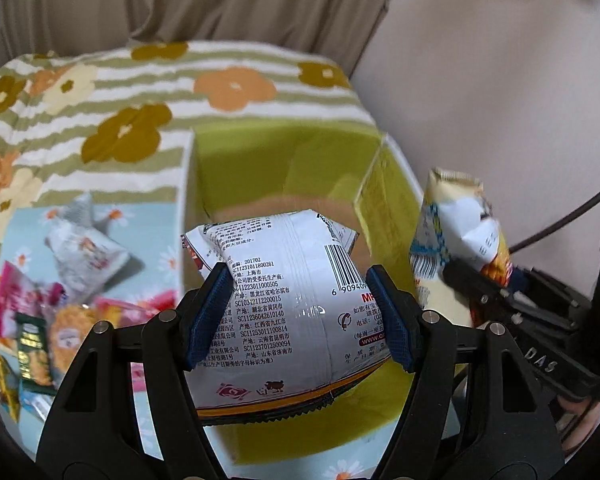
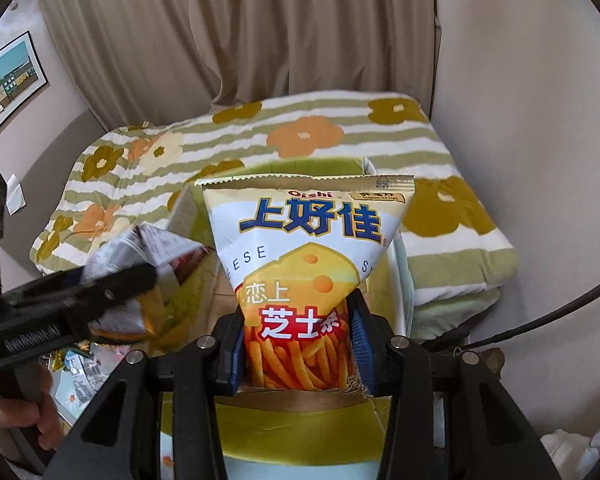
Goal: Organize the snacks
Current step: 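Carry both bags into the cardboard box and open both tools, then withdraw both tools from the box back over the snacks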
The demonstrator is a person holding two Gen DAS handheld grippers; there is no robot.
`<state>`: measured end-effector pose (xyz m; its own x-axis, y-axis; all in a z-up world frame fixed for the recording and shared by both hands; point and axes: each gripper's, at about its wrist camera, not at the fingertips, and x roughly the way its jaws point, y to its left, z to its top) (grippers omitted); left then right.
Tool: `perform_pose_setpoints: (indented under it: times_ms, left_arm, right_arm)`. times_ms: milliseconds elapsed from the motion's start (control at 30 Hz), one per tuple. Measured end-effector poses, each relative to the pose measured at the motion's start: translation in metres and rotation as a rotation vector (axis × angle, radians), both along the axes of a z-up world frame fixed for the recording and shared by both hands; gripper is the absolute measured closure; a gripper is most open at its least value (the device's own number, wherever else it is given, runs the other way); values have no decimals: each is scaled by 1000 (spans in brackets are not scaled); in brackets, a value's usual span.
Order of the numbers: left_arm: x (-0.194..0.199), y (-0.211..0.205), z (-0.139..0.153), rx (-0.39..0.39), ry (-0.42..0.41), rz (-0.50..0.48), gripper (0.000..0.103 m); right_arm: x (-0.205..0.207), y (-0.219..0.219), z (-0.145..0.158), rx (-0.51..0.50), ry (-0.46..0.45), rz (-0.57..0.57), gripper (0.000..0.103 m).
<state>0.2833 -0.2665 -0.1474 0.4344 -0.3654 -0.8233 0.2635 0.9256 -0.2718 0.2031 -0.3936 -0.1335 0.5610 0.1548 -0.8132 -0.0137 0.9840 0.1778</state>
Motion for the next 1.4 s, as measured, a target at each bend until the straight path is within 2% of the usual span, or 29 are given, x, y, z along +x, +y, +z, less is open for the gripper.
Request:
perform_pose_setpoints:
  times_ms: [200,233,267,333,500,733,833,867,933,967,1000,1167,1333,1400]
  left_arm:
    - [6,-18,-34,91,65,-30,34]
    - [7,-20,-38,93,78,-38,27]
    - [7,-20,-41,95,85,-43,14]
    - [6,-17,-43,94,86,-47,1]
    - [-6,0,-36,83,86,-51,1]
    - [-23,17,-17,122,36,-49,1]
    - [-28,27,-10,110,21,-30,1]
    - [-29,29,-9,105,20,-25,1]
    - [-31,32,-7,103,17,-17,1]
    - [-33,33,-5,105,14,-15,1]
    - [-34,34,-5,107,12,-13,1]
    - [-43,38,-1,101,5,-1,1]
    - [-53,42,3,91,0,31,1]
    - [-60,46,3,97,-3,52,1]
  right_arm:
    - [7,-16,-15,31,51,-7,63]
    - [8,-17,-16,33,56,-9,63]
    - [8,-17,-17,38,64,-7,63]
    - [12,-19,-18,45,72,-2,63]
    - [15,-15,-19,37,85,26,63]
    - [13,10,-16,-45,51,132,63]
    - [13,16,-20,-65,54,145,61]
    - [13,17,-23,-64,59,142,60]
    - [12,15,-28,-66,59,128,43]
    - [11,14,-31,-67,58,122,19]
    - [10,12,-33,-67,58,115,1]
    - [-6,5,-25,-23,-23,77,1]
    - [-9,-3,-25,27,60,54,1]
    - [-13,-7,-24,62,57,49,0]
